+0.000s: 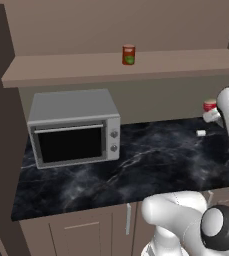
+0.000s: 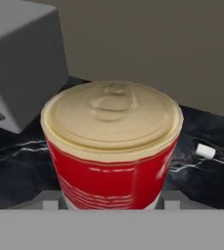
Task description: Restock the canned food cabinet by taking the new fresh canned food from the counter and placing it in the cabinet. Then, take the old canned food from the cabinet and place it on the counter.
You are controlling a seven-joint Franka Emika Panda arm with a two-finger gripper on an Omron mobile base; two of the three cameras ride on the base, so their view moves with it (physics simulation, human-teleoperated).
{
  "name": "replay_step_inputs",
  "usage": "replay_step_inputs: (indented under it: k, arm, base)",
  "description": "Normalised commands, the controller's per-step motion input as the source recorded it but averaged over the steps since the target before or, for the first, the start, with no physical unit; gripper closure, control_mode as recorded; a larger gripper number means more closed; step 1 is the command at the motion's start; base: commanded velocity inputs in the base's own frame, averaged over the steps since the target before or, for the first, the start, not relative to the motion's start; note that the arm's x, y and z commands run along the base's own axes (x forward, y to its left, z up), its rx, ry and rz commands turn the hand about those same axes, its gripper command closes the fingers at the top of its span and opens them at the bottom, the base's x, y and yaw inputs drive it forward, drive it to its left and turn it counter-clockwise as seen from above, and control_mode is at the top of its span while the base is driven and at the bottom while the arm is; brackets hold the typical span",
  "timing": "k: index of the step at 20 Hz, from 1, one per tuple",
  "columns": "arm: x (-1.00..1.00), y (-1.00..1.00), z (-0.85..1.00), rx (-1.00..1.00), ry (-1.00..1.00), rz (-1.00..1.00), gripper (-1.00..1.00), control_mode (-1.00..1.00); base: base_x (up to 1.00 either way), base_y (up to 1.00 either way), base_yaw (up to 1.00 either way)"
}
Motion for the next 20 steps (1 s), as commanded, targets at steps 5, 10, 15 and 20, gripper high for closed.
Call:
replay_step_inputs:
  k: [5,10,15,20]
  arm:
    - [0.50,0.10,-1.00,0.00,0.11,0.13,1.00,-1.00]
    - [0.53,0.01,-1.00,-0.01,0.19,0.17,1.00,-1.00]
    - [0.37,0.00,-0.92,-0.01,0.20,0.16,1.00,-1.00]
    - [0.31,0.00,-0.93,0.05,0.07,0.16,1.00,-1.00]
  base:
    - [0.00,0.00,0.00]
    - [0.00,0.00,0.00]
    - [0.00,0.00,0.00]
    - [0.00,0.00,0.00]
